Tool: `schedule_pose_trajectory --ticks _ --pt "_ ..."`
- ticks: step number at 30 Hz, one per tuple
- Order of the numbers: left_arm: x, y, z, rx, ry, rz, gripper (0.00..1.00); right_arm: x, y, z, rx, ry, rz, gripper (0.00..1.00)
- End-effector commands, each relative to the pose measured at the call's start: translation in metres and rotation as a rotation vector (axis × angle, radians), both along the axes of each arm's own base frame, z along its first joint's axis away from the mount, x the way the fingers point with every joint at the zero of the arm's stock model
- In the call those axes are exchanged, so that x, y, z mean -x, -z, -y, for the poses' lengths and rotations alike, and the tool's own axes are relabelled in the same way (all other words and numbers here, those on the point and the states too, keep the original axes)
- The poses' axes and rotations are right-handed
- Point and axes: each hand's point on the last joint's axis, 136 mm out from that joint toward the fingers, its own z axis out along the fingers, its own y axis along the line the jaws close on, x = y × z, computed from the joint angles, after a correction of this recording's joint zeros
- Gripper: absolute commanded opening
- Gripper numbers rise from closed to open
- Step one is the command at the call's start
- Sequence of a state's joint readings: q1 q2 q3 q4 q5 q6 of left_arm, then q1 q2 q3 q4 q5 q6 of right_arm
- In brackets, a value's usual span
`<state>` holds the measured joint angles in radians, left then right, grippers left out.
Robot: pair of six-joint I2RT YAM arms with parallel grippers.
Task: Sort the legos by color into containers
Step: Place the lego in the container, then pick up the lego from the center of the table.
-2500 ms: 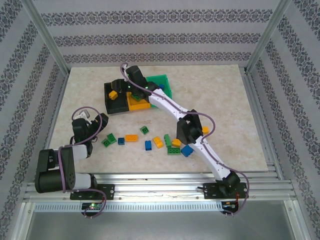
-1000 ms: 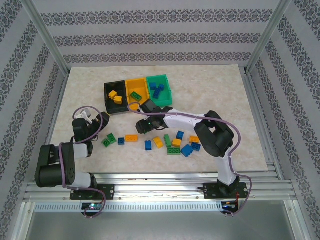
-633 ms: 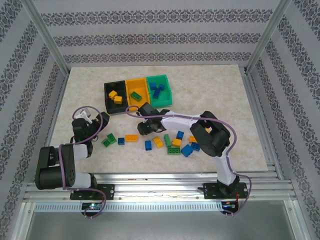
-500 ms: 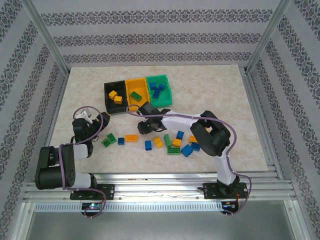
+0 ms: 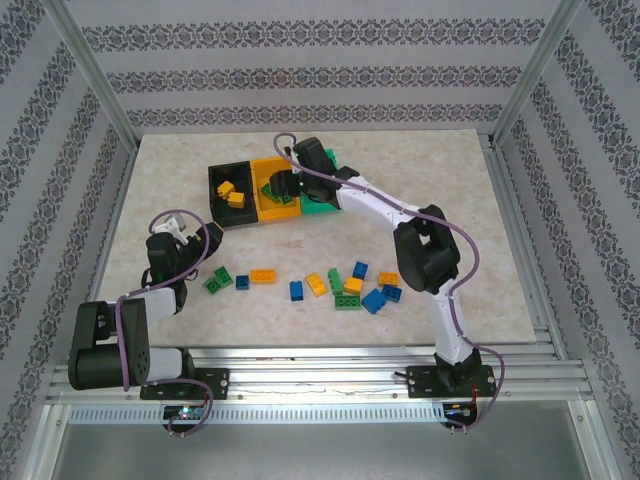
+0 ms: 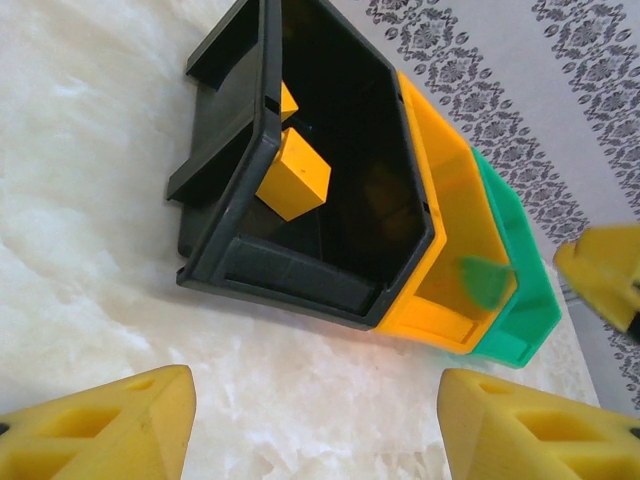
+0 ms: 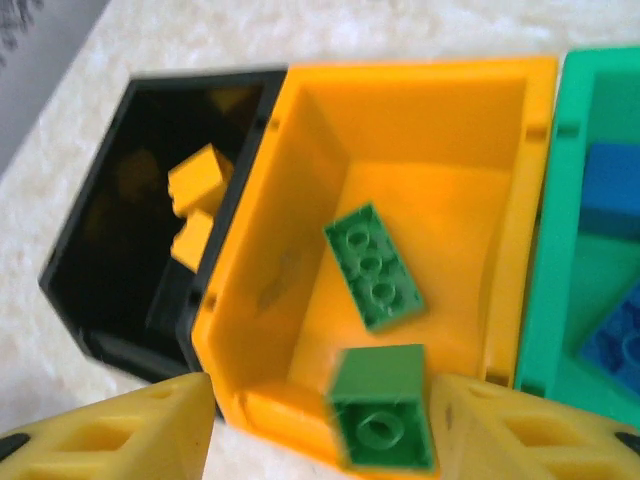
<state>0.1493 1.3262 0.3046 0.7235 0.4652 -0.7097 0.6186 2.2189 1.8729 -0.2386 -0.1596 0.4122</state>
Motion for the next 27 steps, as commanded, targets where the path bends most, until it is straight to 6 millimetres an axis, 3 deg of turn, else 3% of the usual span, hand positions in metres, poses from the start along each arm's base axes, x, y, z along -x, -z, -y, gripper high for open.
schedule_pose_trajectory --ticks 1,6,12,17,20,23,27 --pt "-0.002 -0.003 0.002 -0.034 0.014 0.005 0.65 0.004 0.016 -0.001 0.032 -0.017 -0.048 0.64" --pt "-0.003 -0.006 0.004 -0.026 0.024 0.012 0.65 0.031 0.012 0.002 0.03 -0.058 -0.043 0.63" --pt "-0.003 -0.004 0.004 -0.023 0.024 0.005 0.65 0.093 0.028 -0.005 0.106 -0.178 -0.065 0.63" --pt "-0.005 0.001 0.005 -0.021 0.022 -0.006 0.65 0.155 0.046 -0.028 0.135 -0.432 -0.089 0.64" --pt "-0.006 0.0 0.007 -0.013 0.036 -0.004 0.65 0.181 0.057 -0.04 0.192 -0.562 -0.092 0.64" --pt "-0.006 0.001 0.006 -0.021 0.029 -0.007 0.65 0.201 0.068 -0.052 0.276 -0.67 -0.084 0.64" --pt "-0.005 0.0 0.006 -0.035 0.028 -0.008 0.66 0.21 0.089 -0.055 0.395 -0.74 -0.08 0.64"
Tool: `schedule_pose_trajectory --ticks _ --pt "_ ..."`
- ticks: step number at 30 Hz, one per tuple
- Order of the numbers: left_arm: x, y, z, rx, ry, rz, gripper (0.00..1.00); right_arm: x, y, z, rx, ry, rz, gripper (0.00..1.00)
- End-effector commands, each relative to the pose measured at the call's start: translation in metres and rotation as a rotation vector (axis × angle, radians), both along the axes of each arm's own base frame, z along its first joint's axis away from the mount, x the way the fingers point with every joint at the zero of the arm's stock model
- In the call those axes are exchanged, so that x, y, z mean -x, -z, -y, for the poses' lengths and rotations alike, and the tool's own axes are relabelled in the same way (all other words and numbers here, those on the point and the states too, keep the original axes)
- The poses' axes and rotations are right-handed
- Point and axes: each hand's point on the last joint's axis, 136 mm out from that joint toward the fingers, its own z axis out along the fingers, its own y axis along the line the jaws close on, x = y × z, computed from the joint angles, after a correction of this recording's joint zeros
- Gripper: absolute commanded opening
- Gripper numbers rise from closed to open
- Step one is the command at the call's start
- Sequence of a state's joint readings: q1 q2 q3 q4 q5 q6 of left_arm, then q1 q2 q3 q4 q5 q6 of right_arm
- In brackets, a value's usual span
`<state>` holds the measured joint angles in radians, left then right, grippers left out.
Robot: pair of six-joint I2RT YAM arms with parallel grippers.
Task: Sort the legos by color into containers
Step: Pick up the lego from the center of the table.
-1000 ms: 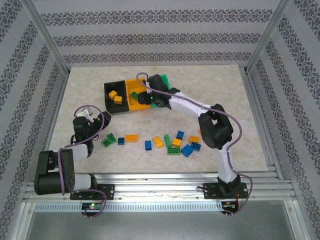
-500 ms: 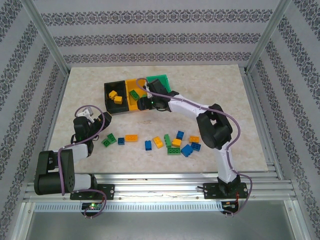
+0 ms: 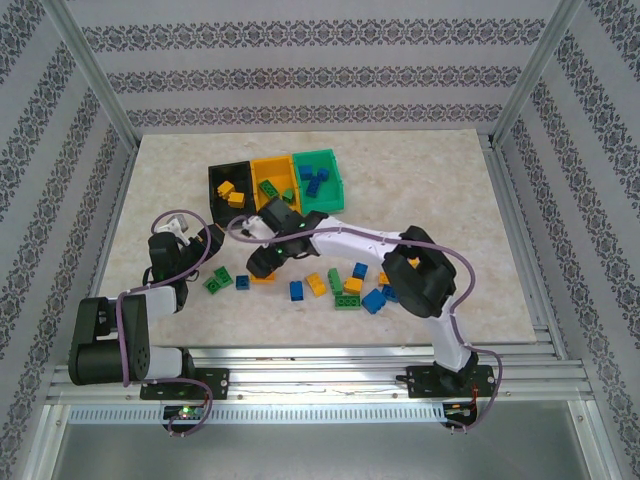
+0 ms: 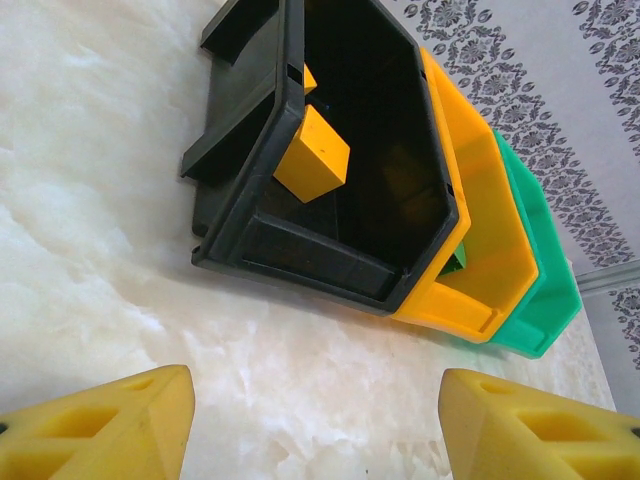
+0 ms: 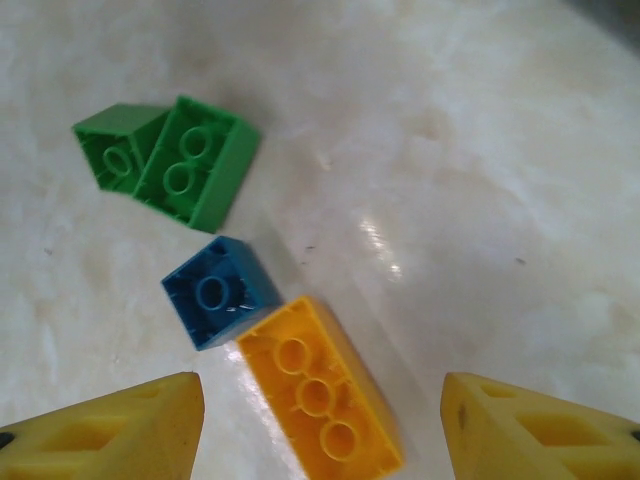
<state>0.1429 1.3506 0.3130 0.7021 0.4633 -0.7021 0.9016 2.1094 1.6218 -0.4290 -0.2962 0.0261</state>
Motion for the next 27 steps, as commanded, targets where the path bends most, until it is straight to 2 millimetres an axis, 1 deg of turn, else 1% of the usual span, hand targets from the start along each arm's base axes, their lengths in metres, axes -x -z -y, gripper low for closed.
schedule_pose_trajectory --ticks 1,4,8,9,12,14,16,17,18,19,21,23,25,27 --pt "-0.005 -0.01 0.002 -0.038 0.014 0.027 0.66 0.01 0.024 0.008 0.124 -0.107 0.008 0.64" --pt "-0.005 -0.009 0.003 -0.033 0.018 0.026 0.66 0.015 0.03 0.008 0.141 -0.131 0.008 0.65" --pt "-0.006 -0.006 0.003 -0.026 0.017 0.018 0.66 0.012 0.05 0.015 0.226 -0.126 0.016 0.65" --pt "-0.007 -0.006 0.004 -0.02 0.02 0.02 0.66 0.014 0.056 0.017 0.244 -0.133 0.009 0.65" --pt "-0.007 -0.006 0.006 -0.012 0.031 0.02 0.66 0.02 0.063 0.015 0.25 -0.139 -0.01 0.64" --pt "-0.007 -0.005 0.004 -0.021 0.02 0.018 0.67 0.023 0.066 0.015 0.252 -0.136 -0.025 0.58" --pt "-0.007 -0.006 0.004 -0.019 0.021 0.019 0.67 0.023 0.067 0.015 0.247 -0.126 -0.023 0.46" --pt "-0.006 -0.006 0.005 -0.017 0.023 0.019 0.67 0.021 0.066 0.014 0.236 -0.12 -0.017 0.38" --pt "-0.006 -0.006 0.004 -0.019 0.02 0.017 0.67 0.02 0.064 0.013 0.219 -0.113 -0.014 0.34" --pt "-0.006 -0.005 0.002 -0.025 0.01 0.012 0.67 0.018 0.06 0.01 0.2 -0.109 -0.014 0.32" --pt "-0.005 0.0 -0.004 -0.034 -0.025 -0.01 0.67 0.012 0.048 0.003 0.141 -0.096 -0.02 0.31" --pt "-0.006 0.002 -0.003 -0.029 -0.018 -0.02 0.67 0.003 0.036 -0.003 0.09 -0.072 -0.014 0.29" --pt "-0.006 0.001 -0.002 -0.029 -0.011 -0.018 0.67 -0.01 0.025 -0.009 0.051 -0.034 0.011 0.29" --pt "-0.005 0.002 -0.005 -0.033 -0.03 -0.022 0.67 -0.031 0.007 -0.018 0.002 0.027 0.049 0.29"
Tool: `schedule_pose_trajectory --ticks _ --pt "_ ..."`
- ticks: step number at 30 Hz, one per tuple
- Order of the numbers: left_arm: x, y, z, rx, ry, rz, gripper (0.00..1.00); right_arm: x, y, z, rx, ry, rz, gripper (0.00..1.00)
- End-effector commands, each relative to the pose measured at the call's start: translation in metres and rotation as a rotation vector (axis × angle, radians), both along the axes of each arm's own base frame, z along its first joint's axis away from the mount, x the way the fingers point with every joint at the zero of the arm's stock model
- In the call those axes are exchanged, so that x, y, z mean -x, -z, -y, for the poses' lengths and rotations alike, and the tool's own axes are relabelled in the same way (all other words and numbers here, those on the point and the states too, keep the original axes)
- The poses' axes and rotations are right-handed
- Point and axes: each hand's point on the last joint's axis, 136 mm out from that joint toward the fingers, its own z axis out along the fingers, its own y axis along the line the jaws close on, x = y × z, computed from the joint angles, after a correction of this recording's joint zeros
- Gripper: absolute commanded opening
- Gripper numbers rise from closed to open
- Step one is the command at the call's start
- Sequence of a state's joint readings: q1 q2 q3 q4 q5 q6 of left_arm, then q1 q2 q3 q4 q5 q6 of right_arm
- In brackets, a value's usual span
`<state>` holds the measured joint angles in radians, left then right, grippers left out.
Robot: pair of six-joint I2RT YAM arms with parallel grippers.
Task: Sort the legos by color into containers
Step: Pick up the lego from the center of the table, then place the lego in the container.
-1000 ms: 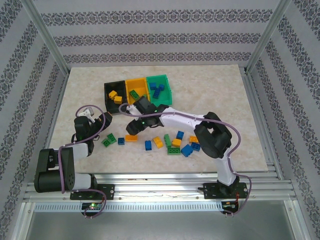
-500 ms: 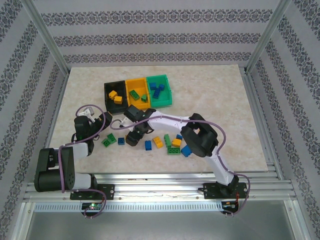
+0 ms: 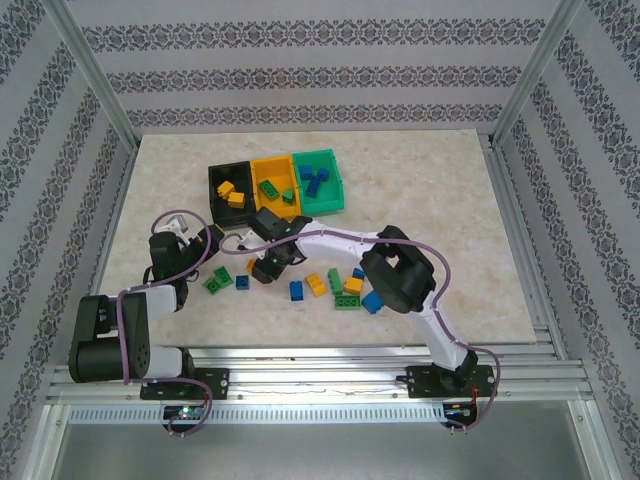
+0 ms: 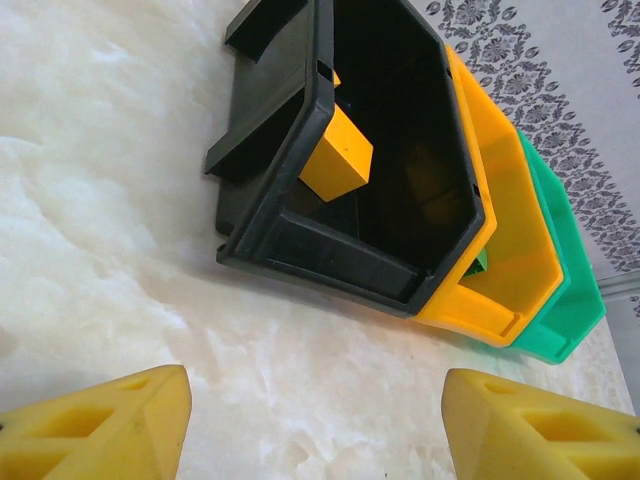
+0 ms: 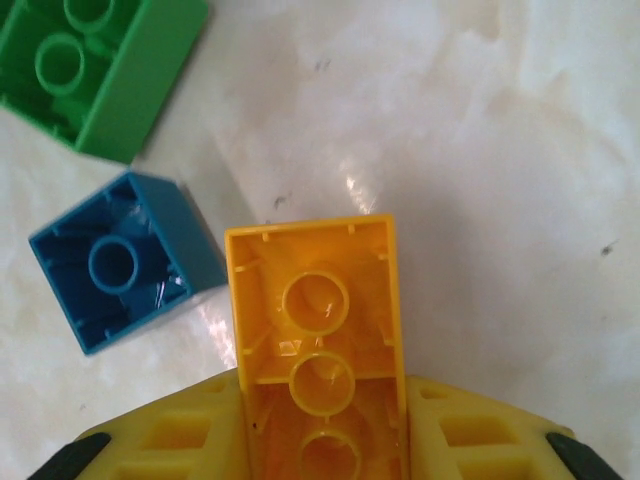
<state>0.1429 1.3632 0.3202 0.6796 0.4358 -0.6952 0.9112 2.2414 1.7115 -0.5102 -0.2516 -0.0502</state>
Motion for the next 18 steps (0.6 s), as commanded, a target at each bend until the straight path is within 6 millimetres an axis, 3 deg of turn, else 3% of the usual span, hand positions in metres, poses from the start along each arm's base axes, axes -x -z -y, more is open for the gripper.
schedule_pose_trajectory --ticks 1,6,9,11,14,18 --pt "-0.004 -0.005 -0.001 -0.021 -0.013 0.007 0.67 -0.039 -0.048 -0.024 -0.153 0.113 0.076 0.3" --pt "0.0 -0.009 -0.005 -0.022 -0.035 0.028 0.67 -0.113 -0.089 -0.04 -0.276 0.346 0.155 0.33" --pt "0.001 -0.011 -0.004 -0.025 -0.034 0.033 0.67 -0.149 -0.102 -0.05 -0.33 0.431 0.196 0.42" --pt "0.001 -0.013 -0.004 -0.029 -0.028 0.035 0.67 -0.168 -0.106 -0.052 -0.329 0.481 0.223 0.58" --pt "0.002 -0.013 -0.005 -0.033 -0.032 0.038 0.67 -0.173 -0.109 -0.054 -0.311 0.479 0.201 0.63" --pt "0.002 -0.017 -0.004 -0.041 -0.027 0.046 0.68 -0.151 -0.11 -0.056 -0.308 0.414 0.209 0.63"
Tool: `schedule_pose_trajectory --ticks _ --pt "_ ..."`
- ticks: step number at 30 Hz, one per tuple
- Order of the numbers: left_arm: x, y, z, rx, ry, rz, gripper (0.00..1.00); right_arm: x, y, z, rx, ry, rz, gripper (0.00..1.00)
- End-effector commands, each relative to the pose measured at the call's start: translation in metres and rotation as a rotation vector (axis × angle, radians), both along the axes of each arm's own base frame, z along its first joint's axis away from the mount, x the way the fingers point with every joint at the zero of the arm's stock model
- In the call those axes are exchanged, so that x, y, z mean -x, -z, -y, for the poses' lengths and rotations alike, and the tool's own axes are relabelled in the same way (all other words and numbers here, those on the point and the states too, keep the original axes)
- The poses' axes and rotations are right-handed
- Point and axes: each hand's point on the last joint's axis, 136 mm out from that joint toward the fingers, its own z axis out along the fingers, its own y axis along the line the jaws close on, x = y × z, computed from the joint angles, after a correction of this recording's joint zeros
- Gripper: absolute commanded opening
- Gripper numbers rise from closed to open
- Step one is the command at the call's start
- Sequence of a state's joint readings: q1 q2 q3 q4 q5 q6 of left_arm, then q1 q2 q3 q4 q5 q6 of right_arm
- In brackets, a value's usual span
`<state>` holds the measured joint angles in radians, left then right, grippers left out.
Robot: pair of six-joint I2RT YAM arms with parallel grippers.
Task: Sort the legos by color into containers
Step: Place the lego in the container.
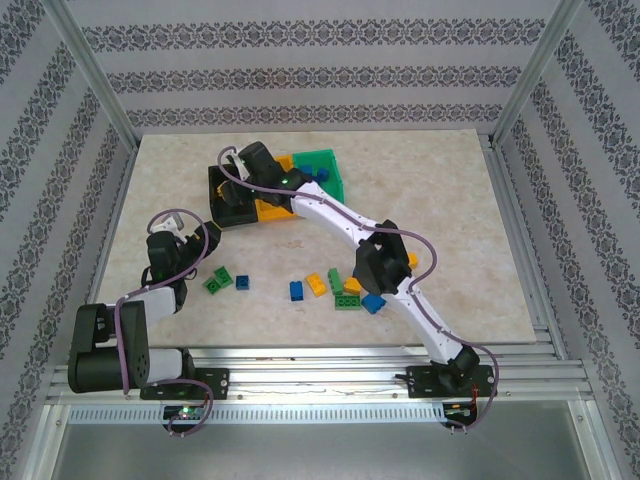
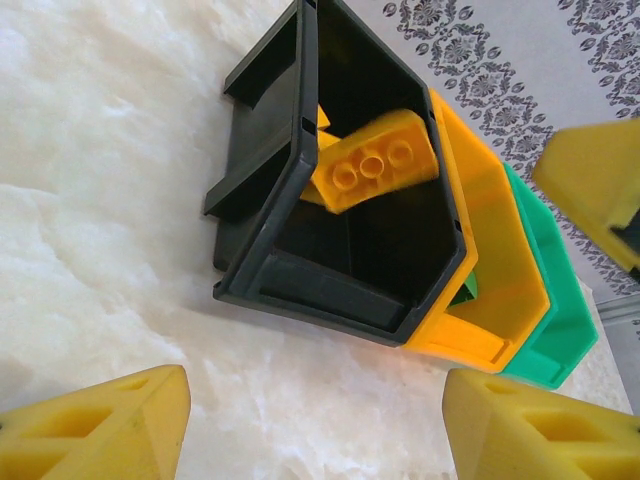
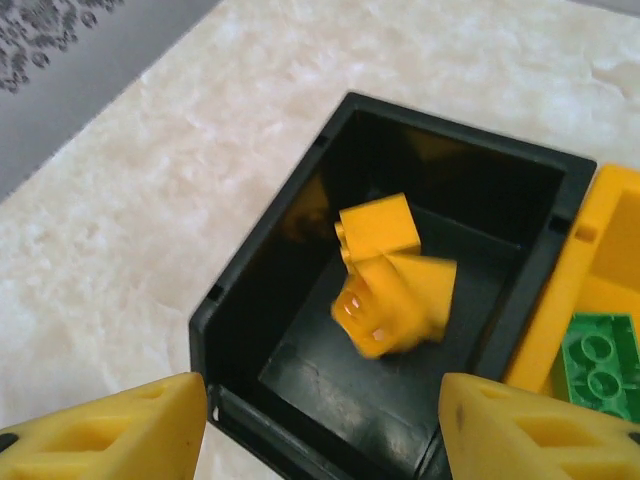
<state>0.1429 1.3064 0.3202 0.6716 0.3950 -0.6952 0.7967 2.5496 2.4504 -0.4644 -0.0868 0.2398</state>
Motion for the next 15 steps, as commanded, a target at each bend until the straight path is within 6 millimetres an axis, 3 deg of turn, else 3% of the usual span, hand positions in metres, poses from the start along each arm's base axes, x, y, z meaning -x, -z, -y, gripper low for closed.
schedule_pose_trajectory --ticks 1,10,15 --pt "0.004 -0.001 0.002 -0.019 0.008 0.001 0.67 0.033 0.005 0.001 0.041 -0.039 -0.027 0.63" --pt "0.0 0.004 0.006 0.0 0.025 -0.004 0.68 0.093 0.008 0.069 0.019 -0.026 -0.049 0.62" --pt "-0.001 0.006 0.009 0.024 0.039 -0.001 0.67 0.141 0.037 0.112 0.079 0.0 -0.155 0.62"
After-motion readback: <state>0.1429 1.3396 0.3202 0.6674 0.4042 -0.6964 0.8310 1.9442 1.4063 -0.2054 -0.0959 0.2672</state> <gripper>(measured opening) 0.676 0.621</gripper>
